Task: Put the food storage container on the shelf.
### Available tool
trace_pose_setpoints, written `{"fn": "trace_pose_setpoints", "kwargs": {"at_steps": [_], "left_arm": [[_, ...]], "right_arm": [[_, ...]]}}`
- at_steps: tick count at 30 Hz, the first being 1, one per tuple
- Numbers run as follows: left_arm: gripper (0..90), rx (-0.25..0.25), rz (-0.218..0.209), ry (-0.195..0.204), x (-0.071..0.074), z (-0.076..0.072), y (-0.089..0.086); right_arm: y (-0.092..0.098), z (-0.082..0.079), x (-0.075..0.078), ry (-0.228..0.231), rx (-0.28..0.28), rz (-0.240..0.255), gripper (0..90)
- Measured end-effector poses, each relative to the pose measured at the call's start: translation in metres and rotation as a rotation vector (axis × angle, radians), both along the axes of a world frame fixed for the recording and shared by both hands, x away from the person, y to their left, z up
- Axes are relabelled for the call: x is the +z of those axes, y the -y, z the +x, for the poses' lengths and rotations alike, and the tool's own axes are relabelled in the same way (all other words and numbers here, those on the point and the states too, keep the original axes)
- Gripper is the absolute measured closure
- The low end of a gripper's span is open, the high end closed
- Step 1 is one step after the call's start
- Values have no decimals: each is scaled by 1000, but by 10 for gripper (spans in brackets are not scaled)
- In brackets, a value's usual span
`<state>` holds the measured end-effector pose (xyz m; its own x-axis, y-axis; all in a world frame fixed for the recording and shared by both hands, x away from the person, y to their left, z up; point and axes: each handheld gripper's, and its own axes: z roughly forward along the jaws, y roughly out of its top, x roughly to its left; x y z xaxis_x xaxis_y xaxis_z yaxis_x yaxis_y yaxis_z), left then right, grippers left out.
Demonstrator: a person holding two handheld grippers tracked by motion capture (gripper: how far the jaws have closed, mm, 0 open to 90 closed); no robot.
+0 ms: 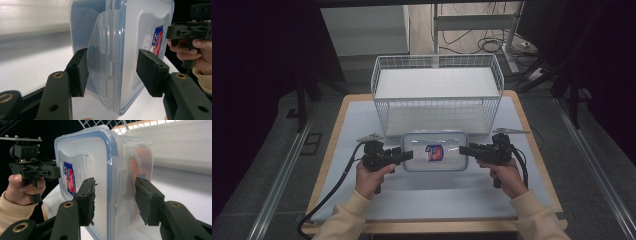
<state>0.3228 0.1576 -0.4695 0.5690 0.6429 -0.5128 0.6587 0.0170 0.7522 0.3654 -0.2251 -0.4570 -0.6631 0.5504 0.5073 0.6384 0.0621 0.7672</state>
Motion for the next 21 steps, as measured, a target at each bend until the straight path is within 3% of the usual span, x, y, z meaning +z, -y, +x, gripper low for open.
{"fn": "trace_pose_setpoints", "kwargs": {"at_steps": [10, 21], "left_arm": [[445, 8, 1, 23, 21, 3, -4], [444, 12, -7, 70, 60, 9, -6]], "right_arm": [[-4, 3, 19, 31, -4, 13, 516], [-6, 7, 57, 81, -13, 25, 517]]}}
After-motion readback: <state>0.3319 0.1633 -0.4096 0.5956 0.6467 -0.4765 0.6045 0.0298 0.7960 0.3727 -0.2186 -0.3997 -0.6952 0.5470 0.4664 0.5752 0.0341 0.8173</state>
